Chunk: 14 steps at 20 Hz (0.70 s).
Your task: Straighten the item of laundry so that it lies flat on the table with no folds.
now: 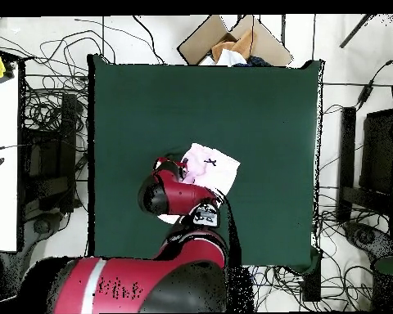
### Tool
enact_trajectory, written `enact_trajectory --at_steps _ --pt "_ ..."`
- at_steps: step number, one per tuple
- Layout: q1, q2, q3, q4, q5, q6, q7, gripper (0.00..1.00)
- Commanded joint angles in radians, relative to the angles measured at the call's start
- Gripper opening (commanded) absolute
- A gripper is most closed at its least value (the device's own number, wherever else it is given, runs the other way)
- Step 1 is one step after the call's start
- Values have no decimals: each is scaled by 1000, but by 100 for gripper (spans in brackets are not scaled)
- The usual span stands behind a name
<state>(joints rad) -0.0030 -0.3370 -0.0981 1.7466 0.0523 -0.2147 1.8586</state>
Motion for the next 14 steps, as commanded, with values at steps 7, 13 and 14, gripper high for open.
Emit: enact_trajectory --at_steps 7,13,14 --pt "-88 119 540 -159 -6 2 244 100" --pt "-135 120 618 -126 -4 15 247 100" --pt "-135 117 619 -123 1 20 245 100"
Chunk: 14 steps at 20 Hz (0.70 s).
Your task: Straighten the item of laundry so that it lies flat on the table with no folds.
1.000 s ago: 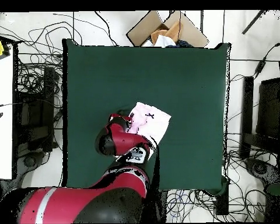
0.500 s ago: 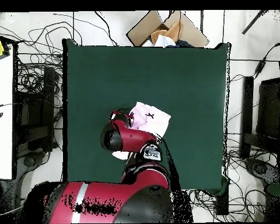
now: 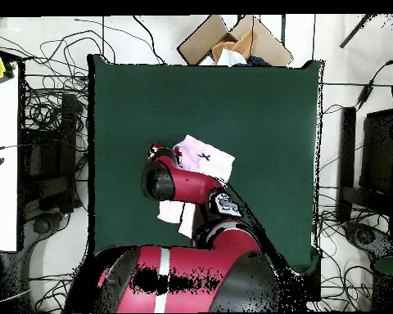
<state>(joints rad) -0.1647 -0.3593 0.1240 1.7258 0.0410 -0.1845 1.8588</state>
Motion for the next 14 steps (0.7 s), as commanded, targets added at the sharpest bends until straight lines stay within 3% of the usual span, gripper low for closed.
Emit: enact_trajectory --at_steps 1,5,13,14 --pt "24 139 401 -99 13 -8 242 100" --pt "50 116 362 -89 52 25 226 100" --pt "298 43 -18 -114 252 172 166 100" --pt "289 33 -24 -96 241 169 155 100"
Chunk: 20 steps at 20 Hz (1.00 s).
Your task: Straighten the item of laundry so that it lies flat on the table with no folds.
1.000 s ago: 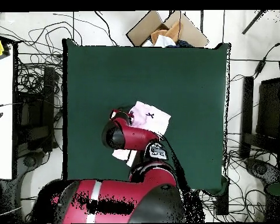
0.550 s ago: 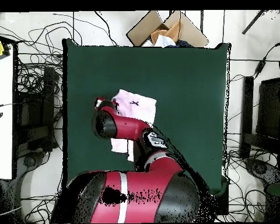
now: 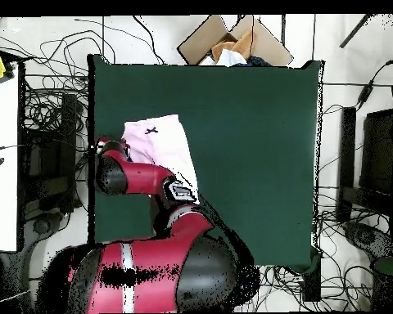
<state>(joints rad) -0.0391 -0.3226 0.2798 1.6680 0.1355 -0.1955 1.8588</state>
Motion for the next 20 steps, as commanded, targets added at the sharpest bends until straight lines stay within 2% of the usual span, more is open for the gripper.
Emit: enact_trajectory --at_steps 1,6,11,15,20 --pt "158 -7 -191 -27 138 180 144 100" --pt "158 -47 -273 27 101 190 107 100" --pt "198 -121 -373 53 79 279 99 100" --pt "172 -139 -352 63 35 276 101 100" --pt "178 -176 -346 73 28 320 112 100"
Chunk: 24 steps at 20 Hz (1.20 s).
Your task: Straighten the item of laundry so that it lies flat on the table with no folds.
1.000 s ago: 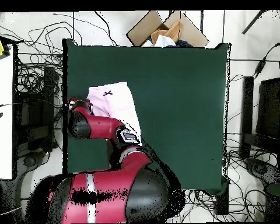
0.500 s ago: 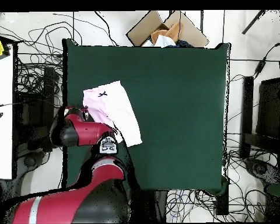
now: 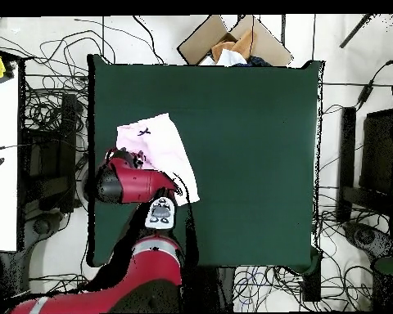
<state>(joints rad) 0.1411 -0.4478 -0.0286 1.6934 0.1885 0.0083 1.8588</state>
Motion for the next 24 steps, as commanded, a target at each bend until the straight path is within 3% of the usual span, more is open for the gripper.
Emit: enact_trajectory --at_steps 1,7,13,24 --pt "-3 -59 -34 55 -27 122 113 100" --pt "2 -79 -78 103 -58 124 100 100" --pt "-26 -94 -144 168 -153 103 53 100" --pt "-196 -112 36 312 -343 124 12 100"
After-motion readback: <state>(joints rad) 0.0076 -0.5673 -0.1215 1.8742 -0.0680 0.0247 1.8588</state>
